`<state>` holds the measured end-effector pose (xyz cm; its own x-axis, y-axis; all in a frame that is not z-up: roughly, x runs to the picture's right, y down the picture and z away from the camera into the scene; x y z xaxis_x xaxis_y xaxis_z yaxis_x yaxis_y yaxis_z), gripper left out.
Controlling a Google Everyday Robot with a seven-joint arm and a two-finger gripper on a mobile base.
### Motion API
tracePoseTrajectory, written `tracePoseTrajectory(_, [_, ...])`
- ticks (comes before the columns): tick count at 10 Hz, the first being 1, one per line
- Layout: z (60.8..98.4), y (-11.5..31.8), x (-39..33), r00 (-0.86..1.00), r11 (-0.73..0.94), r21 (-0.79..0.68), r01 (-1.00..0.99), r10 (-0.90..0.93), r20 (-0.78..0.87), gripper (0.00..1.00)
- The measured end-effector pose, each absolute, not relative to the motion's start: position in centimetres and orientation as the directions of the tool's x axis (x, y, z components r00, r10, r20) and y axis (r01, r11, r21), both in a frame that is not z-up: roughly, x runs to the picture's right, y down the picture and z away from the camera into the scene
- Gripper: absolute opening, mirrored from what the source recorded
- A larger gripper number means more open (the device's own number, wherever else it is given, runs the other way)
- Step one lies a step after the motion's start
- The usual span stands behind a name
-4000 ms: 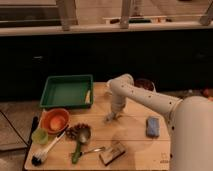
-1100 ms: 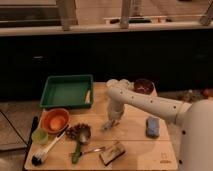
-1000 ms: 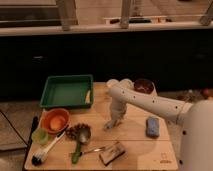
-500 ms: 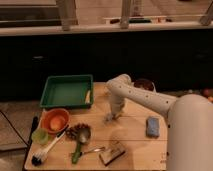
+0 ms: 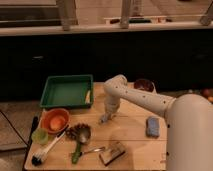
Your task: Wipe table surface with towel
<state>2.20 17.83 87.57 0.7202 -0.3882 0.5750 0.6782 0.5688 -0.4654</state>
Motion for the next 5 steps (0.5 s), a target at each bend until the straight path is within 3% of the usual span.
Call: tracePoseTrajectory(5, [86.5,19.7,4.9,0.754,0.574,-0.515,0.636,-0.322,0.572,0.0])
